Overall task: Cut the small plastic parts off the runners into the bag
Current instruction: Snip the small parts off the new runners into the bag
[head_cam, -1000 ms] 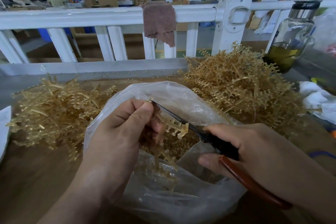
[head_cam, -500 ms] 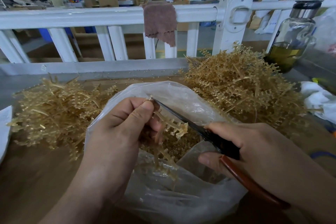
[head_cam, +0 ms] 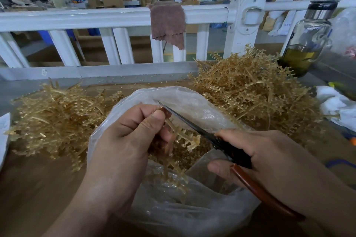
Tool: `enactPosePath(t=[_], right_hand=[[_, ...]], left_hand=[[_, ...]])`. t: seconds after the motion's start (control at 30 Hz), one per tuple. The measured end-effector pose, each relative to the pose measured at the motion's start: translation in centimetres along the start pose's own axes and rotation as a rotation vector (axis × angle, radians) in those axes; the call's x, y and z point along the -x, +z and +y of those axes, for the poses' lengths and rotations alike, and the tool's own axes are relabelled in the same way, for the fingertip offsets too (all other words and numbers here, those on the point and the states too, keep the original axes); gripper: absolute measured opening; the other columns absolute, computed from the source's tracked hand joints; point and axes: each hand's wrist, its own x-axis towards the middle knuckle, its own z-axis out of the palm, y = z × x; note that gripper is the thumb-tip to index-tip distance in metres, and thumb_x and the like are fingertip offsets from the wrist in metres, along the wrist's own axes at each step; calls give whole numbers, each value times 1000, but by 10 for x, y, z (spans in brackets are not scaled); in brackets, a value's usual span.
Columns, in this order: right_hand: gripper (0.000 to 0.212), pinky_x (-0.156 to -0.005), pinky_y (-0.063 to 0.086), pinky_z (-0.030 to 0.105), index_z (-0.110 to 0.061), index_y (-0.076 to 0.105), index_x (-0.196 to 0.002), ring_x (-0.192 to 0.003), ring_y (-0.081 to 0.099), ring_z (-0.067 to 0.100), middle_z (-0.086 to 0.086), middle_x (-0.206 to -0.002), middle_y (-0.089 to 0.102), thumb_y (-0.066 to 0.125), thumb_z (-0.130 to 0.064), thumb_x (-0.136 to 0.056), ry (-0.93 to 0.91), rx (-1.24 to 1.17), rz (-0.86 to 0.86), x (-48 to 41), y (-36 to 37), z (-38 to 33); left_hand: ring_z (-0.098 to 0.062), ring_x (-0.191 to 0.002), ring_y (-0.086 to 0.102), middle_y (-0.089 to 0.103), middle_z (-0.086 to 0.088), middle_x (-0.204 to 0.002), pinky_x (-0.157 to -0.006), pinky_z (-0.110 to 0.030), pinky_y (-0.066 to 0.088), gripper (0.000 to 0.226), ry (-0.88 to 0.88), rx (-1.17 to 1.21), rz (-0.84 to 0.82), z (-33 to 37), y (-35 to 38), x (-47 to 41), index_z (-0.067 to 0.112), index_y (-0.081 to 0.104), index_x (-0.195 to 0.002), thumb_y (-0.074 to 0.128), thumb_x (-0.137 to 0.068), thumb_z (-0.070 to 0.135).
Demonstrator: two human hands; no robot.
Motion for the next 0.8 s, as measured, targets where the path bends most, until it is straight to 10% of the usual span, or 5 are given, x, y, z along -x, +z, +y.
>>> enactPosePath(t=[0.8], right_hand=[[57,-58,45,23,-31,62,-103,-67,60,7,-11,-76,61,43,-81,-81,12,-66,-62,0,-2,0]], left_hand=[[-20,-60,57,62,-5,-67,-58,-30,48,24,15,-33,5,-6,-4,-1,18,69,-77,59,-92,35]])
